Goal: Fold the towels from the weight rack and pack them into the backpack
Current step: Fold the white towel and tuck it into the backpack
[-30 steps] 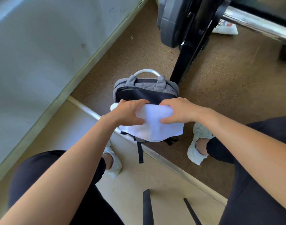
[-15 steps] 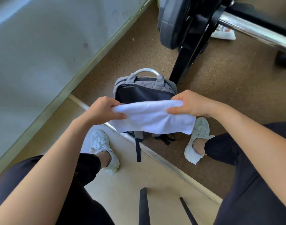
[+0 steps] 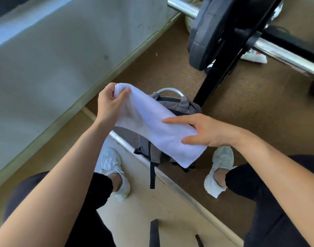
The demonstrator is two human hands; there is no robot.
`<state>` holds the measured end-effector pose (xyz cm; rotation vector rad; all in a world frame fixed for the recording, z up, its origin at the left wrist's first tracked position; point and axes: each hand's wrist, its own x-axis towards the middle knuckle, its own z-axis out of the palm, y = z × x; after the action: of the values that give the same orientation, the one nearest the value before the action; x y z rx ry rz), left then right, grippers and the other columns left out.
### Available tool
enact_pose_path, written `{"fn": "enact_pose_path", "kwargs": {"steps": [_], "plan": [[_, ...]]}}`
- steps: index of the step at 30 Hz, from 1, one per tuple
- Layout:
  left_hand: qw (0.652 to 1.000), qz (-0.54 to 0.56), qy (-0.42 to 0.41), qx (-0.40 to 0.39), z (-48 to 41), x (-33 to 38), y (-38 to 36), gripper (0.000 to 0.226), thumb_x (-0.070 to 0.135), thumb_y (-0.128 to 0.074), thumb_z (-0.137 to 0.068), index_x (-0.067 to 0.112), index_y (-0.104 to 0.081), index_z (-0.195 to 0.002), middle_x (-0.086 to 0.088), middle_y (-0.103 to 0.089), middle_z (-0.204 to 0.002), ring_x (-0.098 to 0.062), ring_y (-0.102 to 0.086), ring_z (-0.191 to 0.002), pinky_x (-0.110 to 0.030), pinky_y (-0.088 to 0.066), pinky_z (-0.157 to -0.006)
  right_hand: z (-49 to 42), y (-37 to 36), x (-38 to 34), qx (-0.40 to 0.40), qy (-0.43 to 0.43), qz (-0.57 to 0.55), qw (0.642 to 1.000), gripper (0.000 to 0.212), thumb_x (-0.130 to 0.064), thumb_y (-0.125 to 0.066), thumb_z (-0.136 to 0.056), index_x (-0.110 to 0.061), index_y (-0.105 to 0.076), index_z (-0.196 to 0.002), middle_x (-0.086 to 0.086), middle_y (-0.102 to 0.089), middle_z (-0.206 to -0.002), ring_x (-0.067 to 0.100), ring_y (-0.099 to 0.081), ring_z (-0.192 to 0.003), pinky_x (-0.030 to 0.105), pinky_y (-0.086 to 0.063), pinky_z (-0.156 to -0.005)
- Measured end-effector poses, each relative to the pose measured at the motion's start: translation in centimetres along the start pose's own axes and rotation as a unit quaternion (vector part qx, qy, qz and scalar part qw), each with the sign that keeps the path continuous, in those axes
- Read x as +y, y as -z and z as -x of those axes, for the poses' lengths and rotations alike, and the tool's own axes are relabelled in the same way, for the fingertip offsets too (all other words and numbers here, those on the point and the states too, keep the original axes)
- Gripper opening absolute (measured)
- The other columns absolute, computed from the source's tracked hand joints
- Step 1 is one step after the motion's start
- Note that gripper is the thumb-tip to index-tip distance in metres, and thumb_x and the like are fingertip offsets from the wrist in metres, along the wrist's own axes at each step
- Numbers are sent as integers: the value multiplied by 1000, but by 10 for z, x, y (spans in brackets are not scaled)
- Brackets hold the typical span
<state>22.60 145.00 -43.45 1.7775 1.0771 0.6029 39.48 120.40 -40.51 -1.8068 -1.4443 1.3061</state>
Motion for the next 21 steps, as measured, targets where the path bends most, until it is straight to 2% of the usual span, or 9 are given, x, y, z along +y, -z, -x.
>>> {"fn": "enact_pose_path", "kwargs": {"steps": [2, 5, 7, 10, 13, 16, 17, 19, 21], "plan": [[1000, -5, -9, 3, -5, 0, -7, 39, 29, -70, -91, 1, -45, -78, 1, -35, -71, -13, -34, -69, -31, -30, -63, -5, -3, 0, -23, -1, 9, 1000, 73, -7, -63, -92, -44, -39, -151, -32, -36, -153, -18, -27, -140, 0, -28, -105], [1000, -8, -25, 13, -10, 1, -12, 37, 32, -73, -88, 2, -52, -81, 2, -41, -71, -13, -38, -69, -32, -34, -63, -15, -3, 7, -16, -29, 11, 999, 80, -12, -67, -90, -41, -30, -156, -22, -32, -159, -5, -28, -145, 15, -31, -110], [999, 4, -40, 14, -12, 5, -13, 34, 34, -76, -86, 6, -59, -81, 1, -48, -72, -13, -44, -69, -32, -38, -64, -23, -1, 12, 17, -65, -6, 998, 85, -15, -69, -90, -38, -24, -158, -13, -29, -162, 6, -28, -147, 24, -31, -112], [995, 14, -97, -20, -6, 21, -14, 29, 30, -81, -86, 7, -64, -82, -1, -54, -73, -12, -46, -68, -31, -38, -61, -32, 0, 14, 92, -106, -99, 985, 86, -15, -72, -91, -32, -23, -159, -6, -33, -158, 14, -37, -141, 29, -38, -108], [985, -1, -157, -77, 4, 37, -17, 21, 26, -83, -86, 12, -67, -84, 3, -61, -74, -12, -53, -67, -31, -43, -59, -42, 0, 9, 150, -94, -229, 957, 79, -8, -72, -91, -25, -32, -157, -3, -50, -147, 15, -50, -133, 30, -47, -105], [976, -11, -186, -113, 11, 44, -22, 18, 27, -84, -85, 18, -68, -87, -3, -70, -81, -27, -65, -74, -44, -53, -62, -51, 2, 6, 196, -47, -321, 925, 63, 0, -69, -91, -21, -48, -147, 6, -65, -130, 19, -63, -120, 34, -56, -98], [974, -12, -192, -116, 13, 45, -25, 17, 26, -84, -85, 21, -69, -87, -2, -70, -82, -26, -65, -75, -42, -52, -62, -53, 4, 4, 206, -36, -356, 911, 60, 2, -68, -92, -21, -50, -144, 8, -66, -129, 20, -64, -119, 35, -57, -96], [969, -23, -216, -117, 16, 47, -30, 16, 24, -85, -83, 24, -69, -88, 8, -67, -82, -14, -60, -70, -30, -48, -59, -56, 6, 1, 212, -19, -428, 878, 58, 4, -65, -92, -19, -51, -143, 12, -66, -131, 24, -66, -119, 35, -59, -89], [958, -39, -251, -136, 21, 46, -36, 14, 21, -84, -83, 22, -72, -89, 12, -65, -84, -8, -58, -70, -21, -44, -60, -58, 9, -1, 202, -10, -470, 859, 54, 6, -64, -93, -16, -51, -141, 16, -66, -130, 27, -67, -116, 34, -59, -83]]}}
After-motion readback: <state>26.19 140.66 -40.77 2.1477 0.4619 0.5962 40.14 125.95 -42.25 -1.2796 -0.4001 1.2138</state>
